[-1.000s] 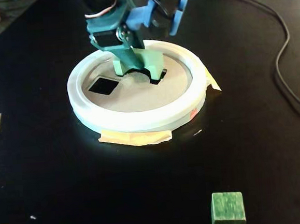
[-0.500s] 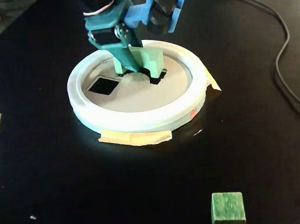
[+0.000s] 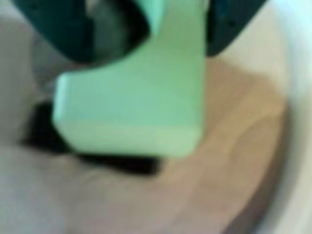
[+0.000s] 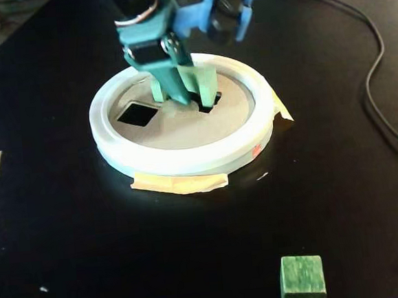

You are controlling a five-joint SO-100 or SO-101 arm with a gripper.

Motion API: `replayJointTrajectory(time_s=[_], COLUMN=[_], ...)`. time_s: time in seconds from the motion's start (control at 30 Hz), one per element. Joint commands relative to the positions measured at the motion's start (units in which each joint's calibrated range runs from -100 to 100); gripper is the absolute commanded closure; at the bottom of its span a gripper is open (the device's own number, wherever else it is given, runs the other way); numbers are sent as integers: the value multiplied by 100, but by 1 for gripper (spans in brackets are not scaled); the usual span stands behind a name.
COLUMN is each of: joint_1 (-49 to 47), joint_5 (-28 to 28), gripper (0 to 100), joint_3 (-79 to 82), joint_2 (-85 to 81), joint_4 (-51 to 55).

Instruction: Pick up the U shape block and drop it in corresponding U shaped hole

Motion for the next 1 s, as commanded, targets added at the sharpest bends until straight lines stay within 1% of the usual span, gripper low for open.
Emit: replayJointTrajectory(time_s=[0.0,0.2,0.4,0.47,0.53,0.67,0.7,0.83,0.87,0.97], joint_1=[373,473,286,211,211,473,710,997,1160,1547], joint_5=[59,63,73,200,449,1387,1856,3116,3663,4718], gripper=[61,61,61,62,61,63,63,63,63,61], joint_3=[-29,-29,-256,-275,-275,-266,-247,-202,-138,35], joint_2=[-86,-104,-363,-489,-641,-972,-1089,-1456,-1617,-1752], joint_4=[-76,-25,-25,-25,-25,-15,-15,-15,15,456])
